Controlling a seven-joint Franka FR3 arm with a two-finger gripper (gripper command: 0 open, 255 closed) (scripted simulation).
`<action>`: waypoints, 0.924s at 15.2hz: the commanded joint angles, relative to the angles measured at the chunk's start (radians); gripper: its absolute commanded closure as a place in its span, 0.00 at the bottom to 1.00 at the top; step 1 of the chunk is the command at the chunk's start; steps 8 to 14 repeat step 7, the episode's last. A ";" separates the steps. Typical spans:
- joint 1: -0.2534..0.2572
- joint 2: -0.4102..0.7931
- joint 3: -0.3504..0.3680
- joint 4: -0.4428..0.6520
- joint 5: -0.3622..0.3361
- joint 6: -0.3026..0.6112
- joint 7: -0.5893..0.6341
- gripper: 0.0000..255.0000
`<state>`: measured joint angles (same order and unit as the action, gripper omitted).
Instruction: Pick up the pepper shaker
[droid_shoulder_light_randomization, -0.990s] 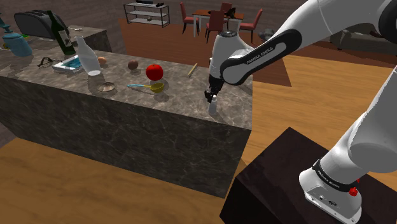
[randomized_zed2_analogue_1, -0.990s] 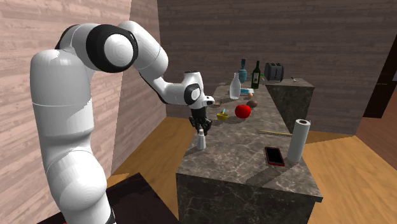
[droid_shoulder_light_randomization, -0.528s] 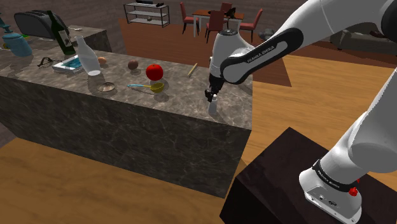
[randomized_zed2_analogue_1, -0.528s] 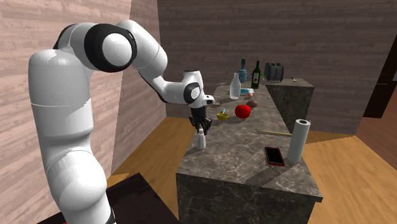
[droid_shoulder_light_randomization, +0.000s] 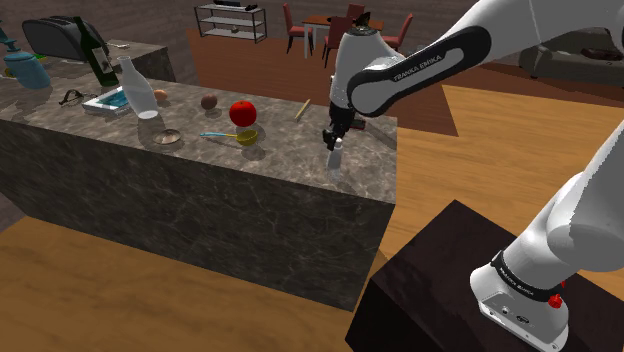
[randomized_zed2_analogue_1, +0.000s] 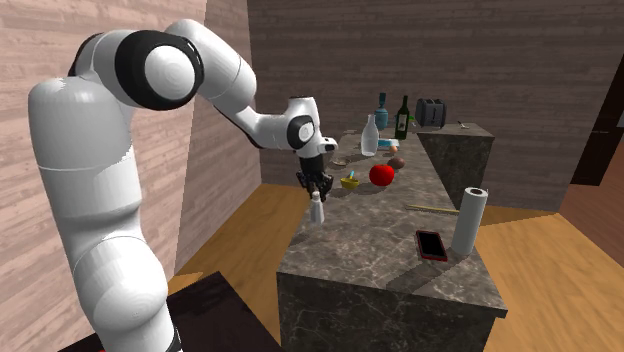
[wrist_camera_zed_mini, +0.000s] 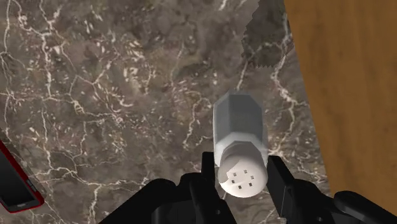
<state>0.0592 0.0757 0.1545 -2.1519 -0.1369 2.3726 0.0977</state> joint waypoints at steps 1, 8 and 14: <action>-0.001 -0.018 0.000 0.011 0.008 -0.028 -0.008 1.00; -0.001 -0.044 0.001 0.039 0.019 -0.081 -0.019 1.00; -0.001 -0.044 0.001 0.039 0.019 -0.081 -0.019 1.00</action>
